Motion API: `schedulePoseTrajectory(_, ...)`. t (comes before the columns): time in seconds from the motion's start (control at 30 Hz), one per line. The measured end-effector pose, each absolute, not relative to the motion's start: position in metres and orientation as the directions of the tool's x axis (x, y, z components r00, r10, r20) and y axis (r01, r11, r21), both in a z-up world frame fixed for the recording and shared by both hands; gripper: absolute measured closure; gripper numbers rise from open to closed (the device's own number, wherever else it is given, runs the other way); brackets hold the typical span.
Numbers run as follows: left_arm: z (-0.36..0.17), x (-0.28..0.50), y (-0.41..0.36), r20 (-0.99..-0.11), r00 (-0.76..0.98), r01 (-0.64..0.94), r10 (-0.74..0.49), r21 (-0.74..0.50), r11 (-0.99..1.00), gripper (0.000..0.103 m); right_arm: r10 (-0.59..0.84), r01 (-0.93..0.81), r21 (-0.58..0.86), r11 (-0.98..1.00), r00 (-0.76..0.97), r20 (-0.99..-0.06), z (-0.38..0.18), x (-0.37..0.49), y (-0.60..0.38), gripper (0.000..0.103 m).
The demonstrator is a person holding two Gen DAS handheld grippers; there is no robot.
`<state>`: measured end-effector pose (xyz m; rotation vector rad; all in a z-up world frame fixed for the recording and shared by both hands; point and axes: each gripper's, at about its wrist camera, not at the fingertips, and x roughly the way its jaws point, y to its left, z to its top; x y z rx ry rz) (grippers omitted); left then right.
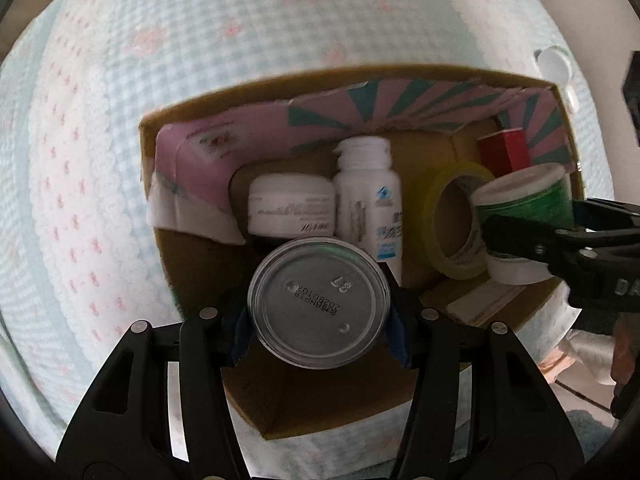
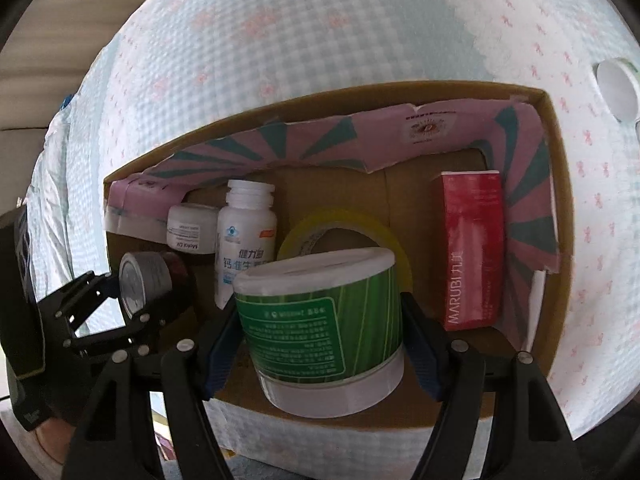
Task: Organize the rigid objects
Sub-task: 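Lower the tin and green jar into the box and open both tools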
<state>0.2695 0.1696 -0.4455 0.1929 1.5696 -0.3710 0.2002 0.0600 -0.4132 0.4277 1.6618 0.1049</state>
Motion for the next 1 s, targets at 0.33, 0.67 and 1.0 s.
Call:
schedulePoseTrajectory(0.33, -0.425, 0.258, 0.164, -0.98, -0.011, 0.35, -0.2, -0.191, 0.917, 0.0, 0.294, 0.237, 0.292, 0.926, 0.029, -0.955, -0.389, 0.206, 0.043, 0.0)
schedulePoseTrajectory(0.67, -0.388, 0.236, 0.181, -0.979, 0.058, 0.298, -0.197, -0.172, 0.939, 0.0, 0.29, 0.219, 0.305, 0.927, 0.1, -0.952, -0.358, 0.186, 0.04, 0.0)
schedulePoseTrajectory(1.0, -0.336, 0.196, 0.199, -0.97, 0.163, 0.233, -0.181, -0.14, 0.962, 0.0, 0.288, 0.151, 0.313, 0.938, 0.167, -0.943, -0.315, 0.159, 0.048, 0.0)
